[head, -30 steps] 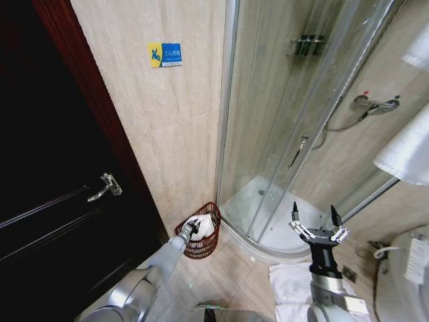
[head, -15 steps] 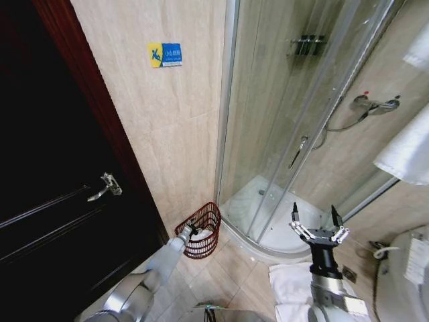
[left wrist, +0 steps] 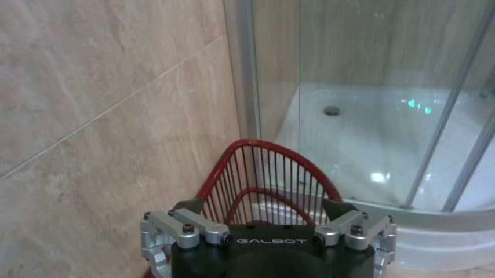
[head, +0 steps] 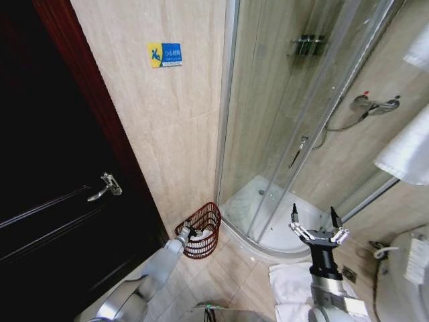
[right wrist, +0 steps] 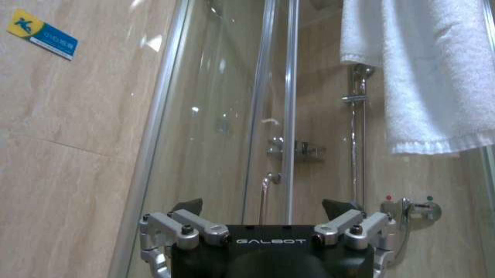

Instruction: Discard the used towel into the hamper.

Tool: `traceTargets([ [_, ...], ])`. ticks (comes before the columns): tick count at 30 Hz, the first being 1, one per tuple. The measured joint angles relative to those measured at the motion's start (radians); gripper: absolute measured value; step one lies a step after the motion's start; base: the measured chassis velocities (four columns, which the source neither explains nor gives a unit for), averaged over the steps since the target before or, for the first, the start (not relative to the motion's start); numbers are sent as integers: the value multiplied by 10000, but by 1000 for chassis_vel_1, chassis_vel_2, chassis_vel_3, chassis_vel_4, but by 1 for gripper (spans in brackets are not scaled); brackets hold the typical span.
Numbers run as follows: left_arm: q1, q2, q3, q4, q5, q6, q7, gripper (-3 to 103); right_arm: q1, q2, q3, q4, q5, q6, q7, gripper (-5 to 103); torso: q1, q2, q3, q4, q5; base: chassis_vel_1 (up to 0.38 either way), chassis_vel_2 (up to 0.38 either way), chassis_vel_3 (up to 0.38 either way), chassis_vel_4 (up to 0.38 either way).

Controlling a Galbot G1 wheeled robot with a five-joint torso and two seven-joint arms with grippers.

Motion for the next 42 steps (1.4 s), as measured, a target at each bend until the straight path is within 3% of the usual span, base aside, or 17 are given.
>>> traceTargets([
  [1,0,0,0,0,0,0,0,100,0,0,0,0,0,0,0,100,0,0,0,0,0,0,0,0,0],
  [4,1051,715,-128,-2139,-1253,1011,-36,100,14,-98,1,500,29,-441,144,100,0,0,0,2,-1,0,0,0,0],
  [5,1051,715,-128,-2139,-1253,1011,-36,100,14,-98,1,500,29,-441,144,100,0,0,0,2,-1,0,0,0,0],
  [7,1913,1168,-660,-3943,-1984,1676,-54,100,-5,-209,52,849,76,-873,254,100,-1,0,-1,3,-1,0,0,0,0],
  [8,1913,1168,-660,-3943,-1984,1676,-54,100,-5,-209,52,849,76,-873,254,100,-1,0,-1,3,-1,0,0,0,0],
  [11,3058,1513,-1633,-5899,-2403,2213,-65,100,-6,-322,89,1107,121,-1203,400,100,-1,0,-1,3,2,0,0,0,0],
  [12,3058,1513,-1633,-5899,-2403,2213,-65,100,-6,-322,89,1107,121,-1203,400,100,-1,0,-1,3,2,0,0,0,0],
  [15,4469,1711,-2470,-7912,-2746,2618,-198,100,16,-398,74,1373,169,-1472,538,100,-1,1,-2,4,2,0,0,0,0],
  [17,4777,1708,-2657,-8323,-2747,2656,-222,100,23,-412,70,1431,180,-1527,563,100,-1,1,-2,3,1,0,0,0,0],
  [20,5997,1335,-3665,-10112,-2401,2800,-172,100,41,-481,72,1677,251,-1671,677,100,-1,1,-2,3,2,0,0,0,0],
  [24,6853,932,-4280,-11339,-2200,2882,-32,100,29,-590,91,1895,378,-1902,795,100,-1,1,-2,2,2,0,0,0,0],
  [28,8357,64,-5036,-12874,-1918,2898,88,100,141,-720,100,2079,619,-2367,962,100,-2,1,-2,2,3,0,0,0,0],
  [36,9587,-885,-5970,-14677,-1633,2618,439,100,280,-1037,579,2083,1427,-2821,1026,100,-1,0,-1,3,4,0,0,0,0],
  [42,9916,-1304,-5967,-16027,-1369,2725,307,100,330,-1125,804,2080,1505,-2919,1024,100,1,0,-1,2,5,0,0,0,0],
])
